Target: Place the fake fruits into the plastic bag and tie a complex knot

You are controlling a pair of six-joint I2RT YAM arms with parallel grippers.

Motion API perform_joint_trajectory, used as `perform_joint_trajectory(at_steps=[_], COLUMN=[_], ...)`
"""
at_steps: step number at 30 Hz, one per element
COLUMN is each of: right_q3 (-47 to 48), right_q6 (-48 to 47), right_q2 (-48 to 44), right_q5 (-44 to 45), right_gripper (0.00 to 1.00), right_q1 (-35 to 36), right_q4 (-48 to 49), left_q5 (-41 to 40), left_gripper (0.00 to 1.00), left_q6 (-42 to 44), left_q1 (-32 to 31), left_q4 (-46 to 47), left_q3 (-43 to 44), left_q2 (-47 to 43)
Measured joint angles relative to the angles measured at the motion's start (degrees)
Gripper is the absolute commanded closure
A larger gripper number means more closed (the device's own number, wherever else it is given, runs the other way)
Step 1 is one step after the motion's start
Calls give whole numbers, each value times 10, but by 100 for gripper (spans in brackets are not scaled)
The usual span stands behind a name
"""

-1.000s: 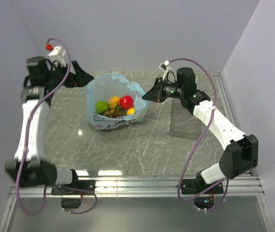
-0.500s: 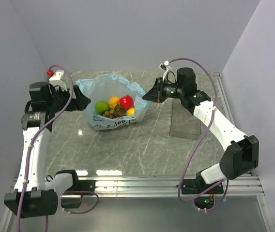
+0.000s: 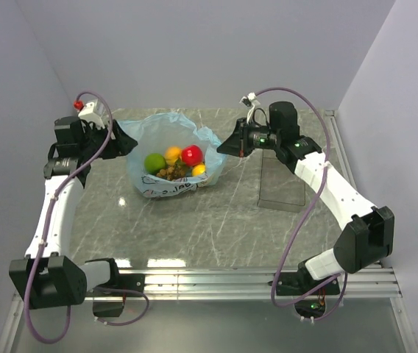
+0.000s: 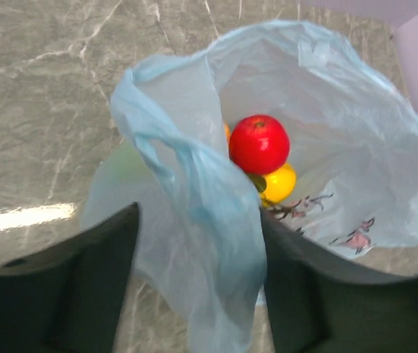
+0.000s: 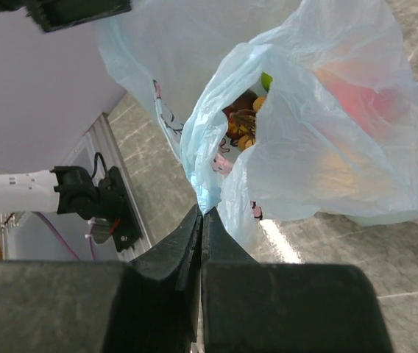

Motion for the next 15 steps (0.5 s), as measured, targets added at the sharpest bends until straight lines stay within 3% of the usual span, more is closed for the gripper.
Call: perform_joint_trajectory(at_steps=[1, 2, 5, 15], right_q3=[3, 6, 18, 127], right_q6=[-2, -5, -10, -22], right_q2=[0, 0, 0, -5], right_q5=[-1, -2, -3, 8], right_gripper=[100, 100, 100, 100], right_q1=[0, 0, 0, -9], right_q4=[-2, -4, -11, -43], left_q5=[0, 2, 8, 5], left_gripper=[46, 64, 84, 90], left_q6=[-4, -10, -19, 1], left_q1=[0, 0, 0, 5], left_q4=[6, 9, 13, -28], left_q3=[1, 4, 15, 210], left_q2=[6, 11, 16, 2])
